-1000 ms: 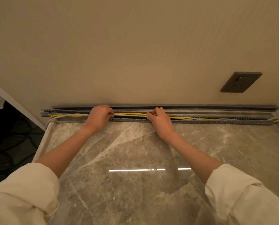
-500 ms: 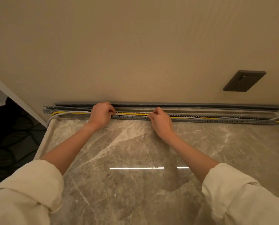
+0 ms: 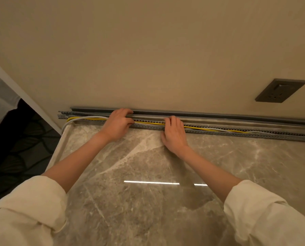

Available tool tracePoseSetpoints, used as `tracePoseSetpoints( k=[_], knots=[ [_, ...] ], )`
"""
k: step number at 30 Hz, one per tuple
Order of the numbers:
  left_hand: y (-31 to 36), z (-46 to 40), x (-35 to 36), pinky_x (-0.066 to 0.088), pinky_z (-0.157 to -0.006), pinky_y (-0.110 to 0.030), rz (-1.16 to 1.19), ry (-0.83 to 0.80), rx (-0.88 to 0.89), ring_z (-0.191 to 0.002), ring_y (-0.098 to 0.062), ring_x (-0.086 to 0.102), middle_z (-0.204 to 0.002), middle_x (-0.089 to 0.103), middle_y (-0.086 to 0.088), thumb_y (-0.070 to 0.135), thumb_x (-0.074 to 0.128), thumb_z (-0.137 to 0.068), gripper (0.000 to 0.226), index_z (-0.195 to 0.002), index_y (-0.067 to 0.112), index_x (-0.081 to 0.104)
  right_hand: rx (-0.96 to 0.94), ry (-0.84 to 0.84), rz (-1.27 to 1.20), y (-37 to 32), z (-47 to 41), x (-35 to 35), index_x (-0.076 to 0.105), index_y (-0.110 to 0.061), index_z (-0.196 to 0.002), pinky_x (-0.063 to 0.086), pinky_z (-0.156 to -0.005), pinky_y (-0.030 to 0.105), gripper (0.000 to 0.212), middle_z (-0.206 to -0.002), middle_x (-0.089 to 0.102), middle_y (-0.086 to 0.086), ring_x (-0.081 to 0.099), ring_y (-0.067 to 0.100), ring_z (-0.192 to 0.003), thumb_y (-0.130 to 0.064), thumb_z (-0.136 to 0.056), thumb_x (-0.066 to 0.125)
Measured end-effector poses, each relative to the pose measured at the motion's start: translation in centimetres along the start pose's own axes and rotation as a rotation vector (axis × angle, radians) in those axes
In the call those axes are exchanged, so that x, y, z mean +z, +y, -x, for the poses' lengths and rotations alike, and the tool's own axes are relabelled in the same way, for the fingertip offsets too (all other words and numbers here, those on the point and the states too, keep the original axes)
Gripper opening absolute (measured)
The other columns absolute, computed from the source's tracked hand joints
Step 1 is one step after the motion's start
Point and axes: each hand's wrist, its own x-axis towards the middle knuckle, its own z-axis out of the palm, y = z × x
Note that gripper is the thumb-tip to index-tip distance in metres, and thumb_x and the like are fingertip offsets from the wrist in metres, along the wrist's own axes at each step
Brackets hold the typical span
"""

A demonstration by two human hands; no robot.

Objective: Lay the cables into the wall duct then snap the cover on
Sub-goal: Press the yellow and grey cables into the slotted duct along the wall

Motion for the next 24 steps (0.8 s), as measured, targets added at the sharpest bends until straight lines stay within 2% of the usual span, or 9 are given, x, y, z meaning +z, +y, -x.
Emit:
tracePoseSetpoints(
  k=[5,10,13,15,18,21,24],
  knots=[
    [-2.7,2.5,-1.9,0.041,-0.099,-0.044,0.053,0.112,-0.102,-0.117,-0.033,0.053,-0.123,0.060,-0.017,0.009,0.060,-0.086,0.024,-0.108,0.008,0.069,-0.156,-0.019,-0.077,-3.7,-2.4,0.6,0.045,-0.003,-0.123,0.040,-0.091,0.038,0.044,-0.118,0.048,0.015,0.045,0.029,-0.107,-0.022,-0.084,0.054],
    [-8.1,5.7,-4.9,0.047,-0.090,-0.043,0.109,0.185,-0.320,-0.103,-0.034,0.060,-0.108,0.067,-0.018,0.012,0.066,-0.084,0.022,-0.105,0.005,0.069,-0.333,-0.051,-0.171,-8.0,-4.7,1.3,0.043,-0.001,-0.129,0.041,-0.097,0.040,0.044,-0.126,0.047,0.018,0.045,0.031,-0.115,-0.021,-0.090,0.051],
    [-11.2,7.6,-6.5,0.047,-0.082,-0.036,0.185,0.201,-0.471,-0.091,-0.031,0.064,-0.100,0.071,-0.017,0.011,0.067,-0.083,0.018,-0.099,0.003,0.070,-0.426,-0.080,-0.199,-10.3,-6.2,1.7,0.039,-0.002,-0.135,0.037,-0.104,0.040,0.046,-0.135,0.044,0.018,0.042,0.031,-0.123,-0.023,-0.095,0.047],
    [-13.2,9.0,-7.1,0.049,-0.081,-0.035,0.196,0.176,-0.581,-0.088,-0.028,0.065,-0.098,0.073,-0.015,0.013,0.067,-0.084,0.016,-0.096,0.005,0.072,-0.481,-0.091,-0.205,-11.6,-7.1,1.9,0.038,-0.004,-0.137,0.036,-0.104,0.040,0.046,-0.137,0.043,0.017,0.041,0.031,-0.125,-0.025,-0.096,0.045],
    [-15.7,10.4,-7.4,0.050,-0.088,-0.039,0.216,0.049,-0.698,-0.092,-0.028,0.065,-0.101,0.072,-0.016,0.013,0.066,-0.085,0.017,-0.098,0.004,0.072,-0.526,-0.100,-0.207,-12.9,-8.1,2.6,0.039,-0.006,-0.137,0.037,-0.101,0.040,0.045,-0.134,0.046,0.017,0.043,0.031,-0.121,-0.027,-0.097,0.045],
    [-17.0,10.9,-7.0,0.049,-0.095,-0.041,0.273,-0.109,-0.761,-0.100,-0.029,0.064,-0.109,0.070,-0.017,0.011,0.067,-0.084,0.021,-0.103,0.002,0.070,-0.524,-0.111,-0.234,-13.3,-8.6,3.5,0.043,-0.007,-0.134,0.043,-0.092,0.040,0.041,-0.124,0.051,0.017,0.048,0.032,-0.111,-0.022,-0.097,0.047],
    [-17.4,11.1,-6.2,0.046,-0.101,-0.041,0.341,-0.180,-0.756,-0.108,-0.028,0.061,-0.118,0.067,-0.017,0.009,0.063,-0.087,0.027,-0.112,0.000,0.066,-0.505,-0.091,-0.290,-13.1,-8.9,4.2,0.049,-0.006,-0.130,0.048,-0.078,0.039,0.035,-0.110,0.055,0.018,0.052,0.032,-0.098,-0.013,-0.095,0.049]
  ],
)
